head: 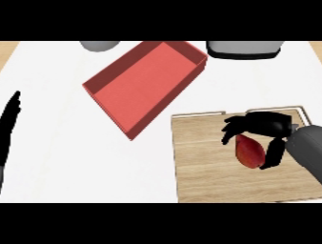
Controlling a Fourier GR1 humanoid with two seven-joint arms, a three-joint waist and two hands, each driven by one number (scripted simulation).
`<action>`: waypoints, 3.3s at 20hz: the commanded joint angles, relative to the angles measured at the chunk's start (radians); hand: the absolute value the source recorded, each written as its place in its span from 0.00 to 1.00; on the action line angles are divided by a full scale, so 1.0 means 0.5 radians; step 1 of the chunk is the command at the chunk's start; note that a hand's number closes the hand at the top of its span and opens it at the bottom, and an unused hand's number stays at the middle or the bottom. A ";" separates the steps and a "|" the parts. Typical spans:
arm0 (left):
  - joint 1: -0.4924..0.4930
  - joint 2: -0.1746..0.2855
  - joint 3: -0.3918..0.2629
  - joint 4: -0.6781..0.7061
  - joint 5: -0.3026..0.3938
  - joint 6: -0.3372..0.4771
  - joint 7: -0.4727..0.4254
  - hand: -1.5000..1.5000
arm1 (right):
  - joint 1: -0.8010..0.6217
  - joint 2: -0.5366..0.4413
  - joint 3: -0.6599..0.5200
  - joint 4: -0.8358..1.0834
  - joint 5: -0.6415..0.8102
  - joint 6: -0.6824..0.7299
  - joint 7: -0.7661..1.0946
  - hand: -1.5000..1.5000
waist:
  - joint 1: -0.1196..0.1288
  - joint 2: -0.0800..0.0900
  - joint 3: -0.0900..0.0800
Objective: Pick the pear from the tray and place it in the cardboard box
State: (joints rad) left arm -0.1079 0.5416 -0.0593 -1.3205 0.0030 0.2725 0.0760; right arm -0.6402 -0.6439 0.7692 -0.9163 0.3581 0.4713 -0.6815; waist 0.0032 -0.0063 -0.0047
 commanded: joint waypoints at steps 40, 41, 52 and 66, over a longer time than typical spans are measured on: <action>0.045 -0.213 0.060 -0.006 -0.237 -0.006 -0.070 0.50 | -0.681 0.796 -0.901 -0.222 0.394 -1.242 1.652 1.00 | 0.043 0.024 0.009; 0.044 -0.094 0.160 -0.031 -0.145 -0.125 -0.049 0.50 | -0.810 0.824 -0.932 -0.223 0.372 -1.139 1.762 1.00 | 0.045 0.018 0.009; -0.107 -0.107 0.167 0.022 -0.167 -0.203 -0.003 0.50 | -1.373 1.251 -1.252 0.756 0.336 -1.397 1.721 1.00 | 0.101 0.050 0.007; -0.183 -0.220 0.088 0.063 -0.258 -0.166 -0.076 0.50 | -1.609 1.231 -1.463 1.459 0.330 -1.557 1.654 0.00 | 0.203 0.111 0.004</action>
State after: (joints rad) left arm -0.1873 0.4463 -0.0068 -1.3079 -0.1150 0.1838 0.0615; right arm -1.4200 -0.0252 0.0746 -0.2541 0.5445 -0.3157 0.1145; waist 0.0925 0.0397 -0.0020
